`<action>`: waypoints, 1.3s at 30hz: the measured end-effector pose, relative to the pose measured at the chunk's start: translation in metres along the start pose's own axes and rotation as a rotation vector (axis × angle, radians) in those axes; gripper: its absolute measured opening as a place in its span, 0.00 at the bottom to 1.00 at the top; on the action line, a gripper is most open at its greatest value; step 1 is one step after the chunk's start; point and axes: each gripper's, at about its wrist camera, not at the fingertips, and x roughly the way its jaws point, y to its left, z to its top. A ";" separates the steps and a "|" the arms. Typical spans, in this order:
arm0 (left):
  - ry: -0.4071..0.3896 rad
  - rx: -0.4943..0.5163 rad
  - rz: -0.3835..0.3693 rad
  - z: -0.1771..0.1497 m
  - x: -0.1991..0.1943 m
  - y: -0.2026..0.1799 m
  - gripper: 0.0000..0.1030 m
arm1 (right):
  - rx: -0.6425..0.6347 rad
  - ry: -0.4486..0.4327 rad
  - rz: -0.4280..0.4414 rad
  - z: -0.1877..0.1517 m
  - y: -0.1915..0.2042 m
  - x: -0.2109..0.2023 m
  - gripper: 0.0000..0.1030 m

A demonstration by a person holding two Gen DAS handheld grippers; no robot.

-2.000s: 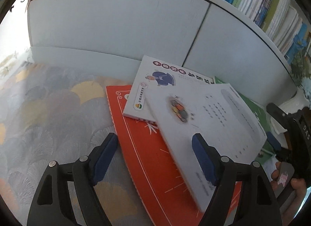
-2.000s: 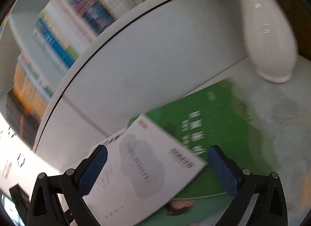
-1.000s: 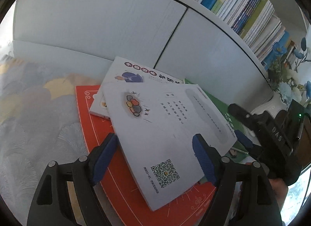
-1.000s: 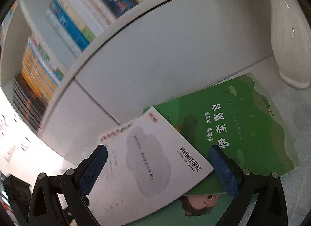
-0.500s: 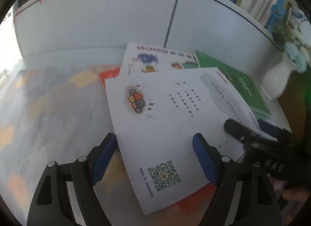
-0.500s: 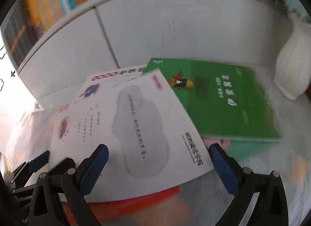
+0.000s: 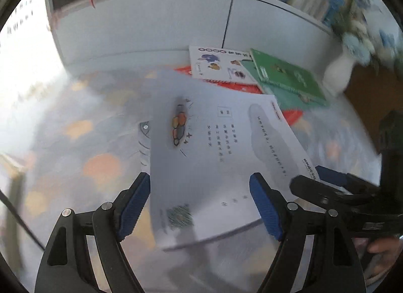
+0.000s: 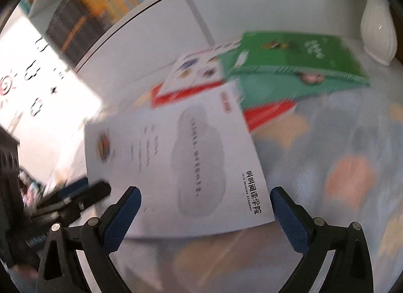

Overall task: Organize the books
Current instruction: 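Pull the white booklet off the pile across the bed with the right gripper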

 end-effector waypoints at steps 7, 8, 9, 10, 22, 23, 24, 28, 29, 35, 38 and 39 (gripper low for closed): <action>0.133 -0.005 -0.009 -0.066 -0.037 0.031 0.75 | 0.065 0.133 0.062 -0.059 0.028 -0.001 1.00; 0.168 -0.013 -0.009 -0.078 -0.040 0.038 0.75 | 0.071 0.137 0.080 -0.064 0.030 -0.005 1.00; 0.213 -0.043 -0.030 -0.090 -0.043 0.046 0.75 | 0.083 0.143 0.092 -0.067 0.030 -0.007 1.00; 0.244 -0.075 -0.055 -0.099 -0.047 0.052 0.75 | 0.100 0.145 0.101 -0.069 0.031 -0.008 1.00; 0.319 -0.049 -0.206 -0.157 -0.096 0.043 0.74 | 0.060 0.119 0.131 -0.047 0.054 0.014 0.99; 0.273 -0.025 -0.171 -0.152 -0.104 0.046 0.74 | 0.013 0.118 0.062 -0.051 0.061 0.009 0.99; 0.220 -0.006 -0.132 -0.144 -0.110 0.055 0.75 | -0.043 0.110 -0.004 -0.056 0.069 0.006 0.99; 0.134 0.106 -0.047 -0.125 -0.099 0.076 0.78 | -0.169 0.144 -0.174 -0.092 0.084 -0.011 0.99; 0.134 0.136 -0.035 -0.121 -0.086 0.081 0.78 | -0.155 0.164 -0.185 -0.106 0.085 -0.014 0.99; 0.207 0.082 -0.123 -0.121 -0.040 0.109 0.78 | -0.109 0.178 -0.316 -0.177 0.103 -0.025 0.99; 0.212 0.120 -0.170 -0.128 -0.031 0.103 0.78 | -0.109 0.170 -0.340 -0.189 0.115 -0.024 1.00; 0.208 0.154 -0.168 -0.133 -0.033 0.099 0.79 | -0.105 0.153 -0.359 -0.191 0.118 -0.022 1.00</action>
